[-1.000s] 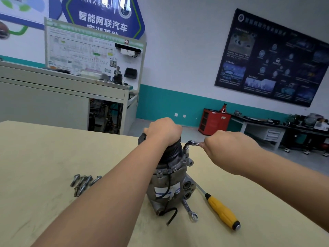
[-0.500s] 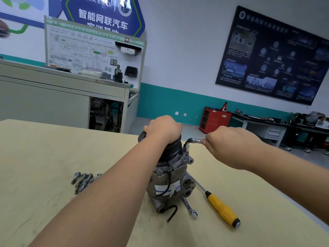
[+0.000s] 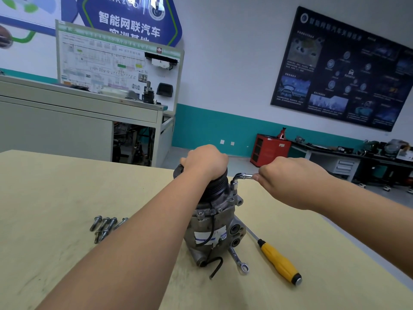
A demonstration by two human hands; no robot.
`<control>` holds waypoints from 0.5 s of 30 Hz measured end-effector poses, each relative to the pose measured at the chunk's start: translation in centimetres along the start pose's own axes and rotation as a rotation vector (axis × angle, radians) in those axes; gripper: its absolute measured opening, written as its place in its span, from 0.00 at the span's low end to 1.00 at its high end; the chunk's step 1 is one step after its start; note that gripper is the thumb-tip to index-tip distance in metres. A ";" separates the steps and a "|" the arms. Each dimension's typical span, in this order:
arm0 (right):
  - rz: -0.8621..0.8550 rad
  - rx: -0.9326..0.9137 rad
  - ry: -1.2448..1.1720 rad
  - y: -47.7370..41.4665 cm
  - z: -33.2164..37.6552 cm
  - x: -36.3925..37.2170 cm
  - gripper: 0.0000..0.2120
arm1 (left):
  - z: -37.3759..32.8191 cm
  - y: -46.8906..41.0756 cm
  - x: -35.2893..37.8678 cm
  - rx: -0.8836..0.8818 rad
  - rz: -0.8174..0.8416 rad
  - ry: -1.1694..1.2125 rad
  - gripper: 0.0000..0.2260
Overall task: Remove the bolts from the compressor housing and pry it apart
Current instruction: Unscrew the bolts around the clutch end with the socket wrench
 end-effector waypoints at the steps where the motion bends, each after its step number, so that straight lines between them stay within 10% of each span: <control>1: 0.000 0.000 0.000 0.0 0.0 0.0 0.22 | 0.0 0.0 0.0 -0.001 0.001 -0.001 0.10; 15: -0.014 -0.014 0.001 -0.2 -0.4 0.1 0.22 | 0.0 0.1 0.0 0.002 -0.002 0.006 0.10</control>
Point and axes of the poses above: each hand's wrist, its own y-axis away from the middle knuckle, its own x-axis out of the palm, z = x × y, the point moved 2 cm from there along -y, towards the middle knuckle, and after that the axes turned 3 degrees about x, right-handed, at the moved point
